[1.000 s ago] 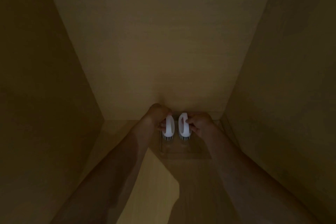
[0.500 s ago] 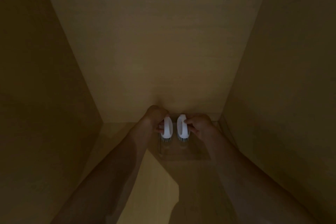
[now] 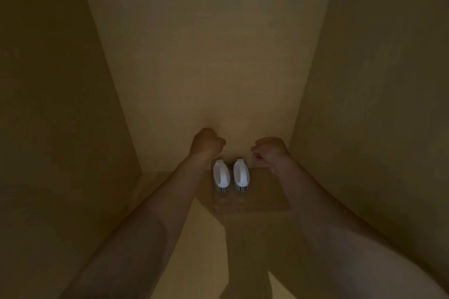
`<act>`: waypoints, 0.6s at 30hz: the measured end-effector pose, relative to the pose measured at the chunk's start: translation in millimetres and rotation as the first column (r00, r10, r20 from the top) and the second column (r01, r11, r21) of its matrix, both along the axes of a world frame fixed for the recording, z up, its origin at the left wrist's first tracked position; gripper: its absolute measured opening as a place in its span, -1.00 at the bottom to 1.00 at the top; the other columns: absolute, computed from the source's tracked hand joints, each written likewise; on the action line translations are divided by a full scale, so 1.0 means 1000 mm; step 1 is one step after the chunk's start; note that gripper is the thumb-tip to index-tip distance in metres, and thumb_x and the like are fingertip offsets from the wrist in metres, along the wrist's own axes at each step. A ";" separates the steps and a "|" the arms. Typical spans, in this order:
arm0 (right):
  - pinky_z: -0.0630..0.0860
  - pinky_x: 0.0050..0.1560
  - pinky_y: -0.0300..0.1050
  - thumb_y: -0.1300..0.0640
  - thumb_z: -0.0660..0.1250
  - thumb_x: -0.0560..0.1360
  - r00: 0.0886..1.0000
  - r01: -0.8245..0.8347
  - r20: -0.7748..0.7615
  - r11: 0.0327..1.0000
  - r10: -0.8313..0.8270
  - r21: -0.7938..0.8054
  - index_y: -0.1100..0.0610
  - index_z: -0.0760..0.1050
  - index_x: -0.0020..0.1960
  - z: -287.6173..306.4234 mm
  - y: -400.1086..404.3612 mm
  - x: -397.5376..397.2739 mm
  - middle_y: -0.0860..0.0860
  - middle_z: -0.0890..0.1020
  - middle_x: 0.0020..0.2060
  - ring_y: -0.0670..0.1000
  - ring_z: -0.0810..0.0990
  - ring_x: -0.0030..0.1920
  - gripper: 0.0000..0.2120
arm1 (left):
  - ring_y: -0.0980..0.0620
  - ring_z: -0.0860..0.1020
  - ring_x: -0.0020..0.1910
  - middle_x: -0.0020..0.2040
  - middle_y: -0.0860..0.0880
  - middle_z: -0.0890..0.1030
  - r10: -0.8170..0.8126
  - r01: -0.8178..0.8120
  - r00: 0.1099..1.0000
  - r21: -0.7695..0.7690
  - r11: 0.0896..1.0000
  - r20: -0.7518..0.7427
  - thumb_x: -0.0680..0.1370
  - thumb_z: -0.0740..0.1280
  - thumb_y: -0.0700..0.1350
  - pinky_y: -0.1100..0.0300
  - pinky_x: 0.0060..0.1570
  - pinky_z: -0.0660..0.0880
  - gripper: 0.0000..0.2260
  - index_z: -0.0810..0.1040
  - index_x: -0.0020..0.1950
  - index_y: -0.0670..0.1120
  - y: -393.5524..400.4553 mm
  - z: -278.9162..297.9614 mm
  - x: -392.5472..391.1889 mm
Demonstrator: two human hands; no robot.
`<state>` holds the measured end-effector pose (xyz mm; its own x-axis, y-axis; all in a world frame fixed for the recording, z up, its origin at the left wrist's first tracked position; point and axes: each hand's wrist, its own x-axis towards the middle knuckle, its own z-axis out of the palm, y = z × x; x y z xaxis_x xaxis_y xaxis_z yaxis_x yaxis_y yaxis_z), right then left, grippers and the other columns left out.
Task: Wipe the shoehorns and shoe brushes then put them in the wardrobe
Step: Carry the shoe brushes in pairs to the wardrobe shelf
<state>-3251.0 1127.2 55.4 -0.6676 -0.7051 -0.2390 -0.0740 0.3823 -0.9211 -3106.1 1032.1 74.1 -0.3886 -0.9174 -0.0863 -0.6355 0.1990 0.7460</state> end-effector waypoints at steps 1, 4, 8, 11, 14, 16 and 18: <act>0.56 0.24 0.13 0.33 0.39 0.50 0.999 0.001 -0.039 1.000 -0.002 -0.021 0.32 0.53 0.26 0.003 0.003 0.002 0.28 0.60 0.21 0.19 0.62 0.12 -0.66 | -0.10 0.52 0.07 0.20 -0.16 0.55 -0.036 0.037 0.999 -0.087 0.996 0.013 0.57 0.31 -0.04 0.23 -0.02 0.40 -0.77 0.54 0.06 -0.20 0.005 0.003 0.003; 0.58 0.12 -0.08 0.22 0.46 0.47 0.984 0.044 -0.173 0.998 -0.052 -0.049 0.17 0.57 0.25 0.015 0.016 0.013 0.12 0.62 0.20 0.08 0.62 0.10 -0.65 | -0.16 0.46 0.25 0.32 -0.16 0.47 -0.078 0.104 0.993 -0.327 0.939 0.091 0.58 0.29 0.03 0.05 0.20 0.45 -0.59 0.44 0.36 -0.15 0.025 0.005 0.015; 0.50 0.06 -0.22 0.13 0.46 0.47 0.945 0.006 -0.326 0.998 -0.026 -0.063 0.07 0.56 0.24 0.031 0.036 0.037 0.06 0.63 0.17 0.03 0.62 0.09 -0.65 | -0.16 0.37 0.34 0.39 -0.11 0.42 -0.057 0.132 0.985 -0.504 0.854 0.163 0.59 0.24 0.08 -0.03 0.24 0.39 -0.55 0.39 0.44 -0.08 0.053 0.015 0.036; 0.45 -0.01 -0.23 0.09 0.46 0.47 0.945 -0.034 -0.326 0.994 -0.002 -0.107 0.02 0.57 0.23 0.044 0.049 0.058 0.03 0.65 0.13 -0.01 0.60 0.03 -0.67 | -0.15 0.32 0.38 0.43 -0.08 0.37 -0.044 0.124 0.985 -0.502 0.856 0.168 0.59 0.24 0.06 -0.02 0.29 0.32 -0.54 0.36 0.46 -0.05 0.072 0.028 0.058; 0.38 -0.04 -0.26 0.08 0.47 0.46 0.956 -0.059 -0.292 0.982 0.004 -0.179 -0.03 0.58 0.20 0.056 0.067 0.078 0.01 0.65 0.12 -0.04 0.57 0.02 -0.69 | -0.14 0.30 0.40 0.46 -0.06 0.35 -0.004 0.080 0.989 -0.513 0.854 0.148 0.58 0.25 0.03 -0.02 0.31 0.28 -0.55 0.36 0.46 -0.02 0.093 0.042 0.078; 0.39 0.00 -0.25 0.08 0.46 0.46 0.953 -0.117 -0.299 0.970 0.050 -0.211 -0.04 0.57 0.21 0.062 0.081 0.089 0.01 0.64 0.12 -0.02 0.58 0.05 -0.68 | -0.13 0.29 0.41 0.47 -0.05 0.33 0.024 0.049 0.991 -0.534 0.844 0.128 0.57 0.26 0.02 -0.02 0.34 0.26 -0.55 0.36 0.46 -0.01 0.111 0.052 0.089; 0.39 0.01 -0.22 0.07 0.45 0.47 0.944 -0.158 -0.322 0.958 0.075 -0.240 -0.04 0.56 0.22 0.066 0.097 0.097 -0.01 0.62 0.11 -0.01 0.58 0.07 -0.68 | -0.12 0.29 0.41 0.47 -0.04 0.34 0.047 0.021 0.993 -0.548 0.837 0.110 0.56 0.26 0.02 -0.03 0.35 0.26 -0.55 0.36 0.45 0.00 0.131 0.060 0.098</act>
